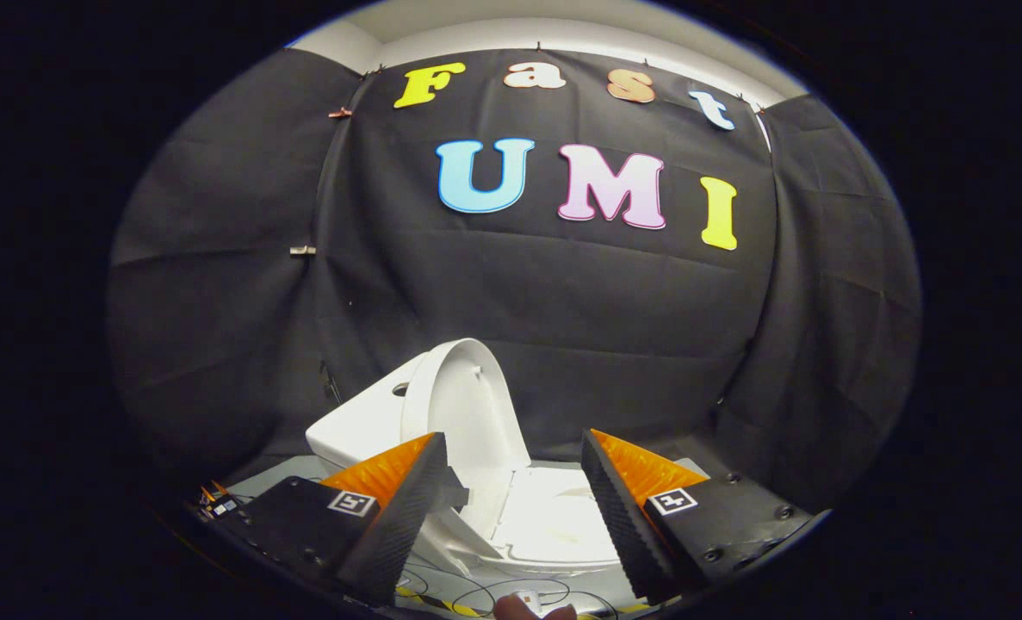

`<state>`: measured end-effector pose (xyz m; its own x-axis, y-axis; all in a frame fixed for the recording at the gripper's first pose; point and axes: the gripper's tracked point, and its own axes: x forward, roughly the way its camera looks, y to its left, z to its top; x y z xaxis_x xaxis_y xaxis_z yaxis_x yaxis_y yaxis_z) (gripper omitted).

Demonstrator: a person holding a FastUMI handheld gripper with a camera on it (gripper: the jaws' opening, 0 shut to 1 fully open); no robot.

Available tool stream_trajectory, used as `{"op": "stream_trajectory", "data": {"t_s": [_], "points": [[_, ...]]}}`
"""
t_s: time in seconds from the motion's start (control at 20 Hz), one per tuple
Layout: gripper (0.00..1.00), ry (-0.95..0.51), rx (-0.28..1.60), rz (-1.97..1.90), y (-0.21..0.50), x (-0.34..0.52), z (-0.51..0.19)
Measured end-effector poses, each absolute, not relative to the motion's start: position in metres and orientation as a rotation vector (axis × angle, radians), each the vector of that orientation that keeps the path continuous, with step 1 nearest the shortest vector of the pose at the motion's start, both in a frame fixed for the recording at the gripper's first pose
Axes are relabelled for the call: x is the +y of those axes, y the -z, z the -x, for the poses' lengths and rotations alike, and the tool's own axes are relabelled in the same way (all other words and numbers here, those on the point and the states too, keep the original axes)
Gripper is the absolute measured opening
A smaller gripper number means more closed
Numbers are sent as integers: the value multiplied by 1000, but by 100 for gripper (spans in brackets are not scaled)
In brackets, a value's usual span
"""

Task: Open the toilet lid.

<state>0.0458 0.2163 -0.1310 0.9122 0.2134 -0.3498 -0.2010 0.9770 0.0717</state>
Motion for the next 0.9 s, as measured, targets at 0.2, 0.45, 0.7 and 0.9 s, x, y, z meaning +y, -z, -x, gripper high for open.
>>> {"op": "stream_trajectory", "data": {"t_s": [0.2, 0.45, 0.7, 0.9], "points": [[99, -169, 338, -54, 107, 178, -46], [99, -120, 315, -92, 82, 137, -45], [99, -89, 288, -123, 61, 108, -40], [98, -58, 255, -132, 46, 90, -36]]}}
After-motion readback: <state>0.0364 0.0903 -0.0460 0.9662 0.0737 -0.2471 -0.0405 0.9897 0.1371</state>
